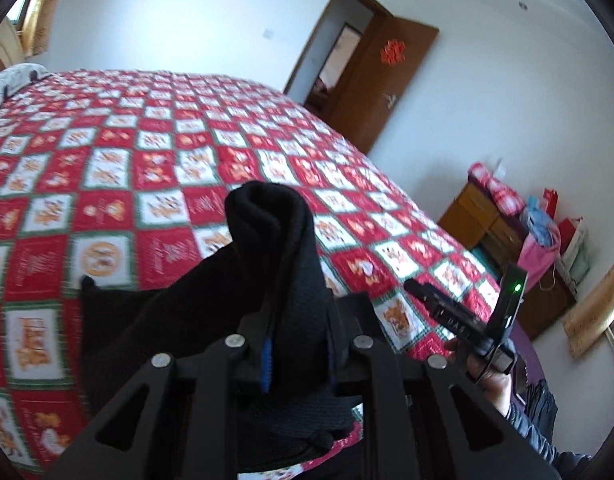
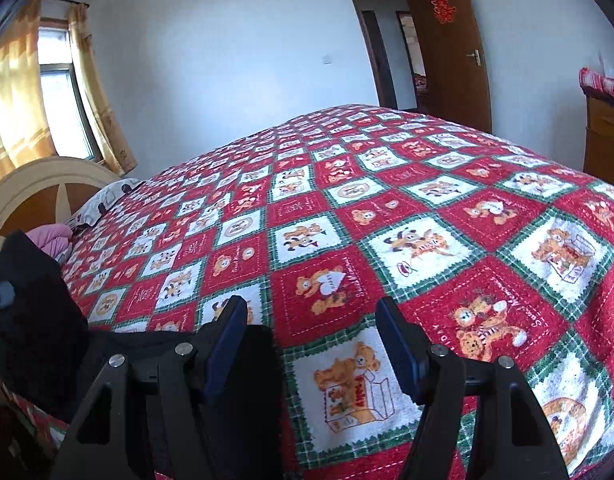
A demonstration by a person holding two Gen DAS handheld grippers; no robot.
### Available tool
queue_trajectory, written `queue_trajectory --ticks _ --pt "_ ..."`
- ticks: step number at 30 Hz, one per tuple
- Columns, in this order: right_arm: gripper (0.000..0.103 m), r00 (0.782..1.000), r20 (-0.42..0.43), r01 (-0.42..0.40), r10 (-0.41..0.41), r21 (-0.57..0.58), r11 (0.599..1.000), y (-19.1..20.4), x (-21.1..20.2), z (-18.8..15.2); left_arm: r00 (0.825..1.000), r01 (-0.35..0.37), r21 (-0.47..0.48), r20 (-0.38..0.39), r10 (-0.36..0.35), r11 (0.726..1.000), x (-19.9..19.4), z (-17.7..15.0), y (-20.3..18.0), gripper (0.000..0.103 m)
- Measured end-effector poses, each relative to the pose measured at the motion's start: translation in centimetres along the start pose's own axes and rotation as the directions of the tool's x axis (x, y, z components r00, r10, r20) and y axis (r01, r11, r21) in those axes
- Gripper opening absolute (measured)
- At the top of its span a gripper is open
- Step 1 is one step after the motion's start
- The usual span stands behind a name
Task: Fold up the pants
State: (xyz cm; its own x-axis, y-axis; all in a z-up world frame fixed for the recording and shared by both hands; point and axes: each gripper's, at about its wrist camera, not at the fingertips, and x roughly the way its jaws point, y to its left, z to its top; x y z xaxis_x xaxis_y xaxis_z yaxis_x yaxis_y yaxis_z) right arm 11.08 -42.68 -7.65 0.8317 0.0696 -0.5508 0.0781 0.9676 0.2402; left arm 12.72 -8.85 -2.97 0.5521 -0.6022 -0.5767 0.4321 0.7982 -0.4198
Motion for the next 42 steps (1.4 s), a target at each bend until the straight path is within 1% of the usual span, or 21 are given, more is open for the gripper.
queue_trajectory --ticks 9,13,16,18,19,20,21,22,24,25,26,29,30,31,32,34,36,38,39,41,42 --pt "0.068 1.000 -0.019 -0.014 0.014 0.015 1.000 -0.1 0.7 -0.3 0.994 -0.043 0.089 -0.094 0.052 0.995 4.9 -1.7 -3.8 0.020" --pt "0.068 1.000 -0.022 -0.020 0.021 0.020 1.000 -0.1 0.9 -0.4 0.991 -0.042 0.121 -0.119 0.057 0.992 6.5 -1.9 -5.5 0.020" --pt "0.068 0.999 -0.021 -0.023 0.024 0.030 0.999 -0.4 1.1 -0.4 0.988 -0.072 0.203 -0.118 0.098 0.976 8.2 -2.3 -7.4 0.020" --pt "0.068 1.000 -0.019 -0.023 0.023 0.038 0.999 -0.6 1.0 -0.3 0.984 -0.082 0.234 -0.133 0.116 0.969 9.4 -2.7 -7.8 0.021" --pt "0.068 1.000 -0.018 -0.021 0.022 0.041 0.999 -0.7 1.0 -0.3 0.982 -0.083 0.247 -0.143 0.122 0.965 10.1 -3.0 -8.0 0.024" --pt "0.068 1.000 -0.017 -0.020 0.021 0.044 0.999 -0.7 1.0 -0.3 0.980 -0.085 0.261 -0.150 0.127 0.962 10.6 -3.1 -8.2 0.030" --pt "0.068 1.000 -0.017 -0.019 0.020 0.047 0.999 -0.9 1.0 -0.2 0.979 -0.089 0.276 -0.151 0.134 0.957 10.9 -3.4 -8.3 0.030" --pt "0.068 1.000 -0.018 -0.020 0.021 0.051 0.999 -1.0 1.1 -0.2 0.981 -0.081 0.278 -0.147 0.125 0.957 10.8 -3.6 -8.5 0.033" --pt "0.068 1.000 -0.020 -0.018 0.019 0.057 0.998 -1.2 1.2 -0.2 0.989 -0.039 0.285 -0.128 0.079 0.958 9.9 -3.8 -9.3 0.044" --pt "0.068 1.000 -0.020 -0.015 0.017 0.060 0.998 -1.3 1.2 -0.2 0.992 -0.028 0.293 -0.109 0.063 0.956 9.2 -3.8 -9.7 0.054" --pt "0.068 1.000 -0.020 -0.013 0.015 0.065 0.998 -1.5 1.2 -0.1 0.997 -0.011 0.299 -0.070 0.033 0.954 7.8 -3.9 -10.0 0.060" --pt "0.068 1.000 -0.007 -0.007 0.008 0.096 0.995 -2.4 0.9 0.1 1.000 -0.011 0.275 0.030 0.003 0.961 4.7 -3.8 -9.4 0.070" --pt "0.068 1.000 0.000 -0.006 0.006 0.108 0.994 -2.5 0.7 0.3 0.998 -0.027 0.266 0.063 0.011 0.963 3.6 -4.0 -8.8 0.072" --pt "0.068 1.000 0.011 -0.011 0.009 0.121 0.993 -2.6 0.2 0.5 0.995 -0.054 0.268 0.090 0.031 0.962 2.8 -4.2 -8.2 0.076" --pt "0.068 0.999 0.025 -0.028 0.025 0.133 0.991 -2.6 -0.3 0.7 0.989 -0.116 0.269 0.121 0.086 0.956 2.1 -4.6 -7.2 0.080" --pt "0.068 0.993 0.064 -0.108 0.101 0.123 0.986 -1.5 -1.6 1.4 0.976 -0.201 0.262 0.139 0.169 0.944 1.8 -5.3 -5.6 0.081" --pt "0.068 0.983 0.057 -0.180 0.177 0.050 0.982 0.7 -2.4 1.6 0.960 -0.272 0.232 0.136 0.245 0.934 1.8 -6.2 -3.4 0.081" --pt "0.068 0.964 0.007 -0.265 0.265 -0.040 0.963 3.2 -2.5 1.3 0.956 -0.287 0.192 0.125 0.267 0.938 1.9 -6.9 -1.6 0.081" --pt "0.068 0.947 -0.059 -0.320 0.316 -0.086 0.943 4.8 -2.2 0.7 0.952 -0.301 0.181 0.118 0.283 0.936 2.2 -7.2 -0.7 0.081" --pt "0.068 0.936 -0.136 -0.342 0.325 -0.127 0.931 6.3 -1.6 -0.2 0.938 -0.344 0.182 0.099 0.331 0.921 2.8 -7.8 0.5 0.081" --pt "0.067 0.942 -0.188 -0.310 0.278 -0.170 0.936 7.1 -1.1 -1.0 0.937 -0.348 0.178 0.092 0.337 0.920 3.1 -7.9 0.9 0.081"
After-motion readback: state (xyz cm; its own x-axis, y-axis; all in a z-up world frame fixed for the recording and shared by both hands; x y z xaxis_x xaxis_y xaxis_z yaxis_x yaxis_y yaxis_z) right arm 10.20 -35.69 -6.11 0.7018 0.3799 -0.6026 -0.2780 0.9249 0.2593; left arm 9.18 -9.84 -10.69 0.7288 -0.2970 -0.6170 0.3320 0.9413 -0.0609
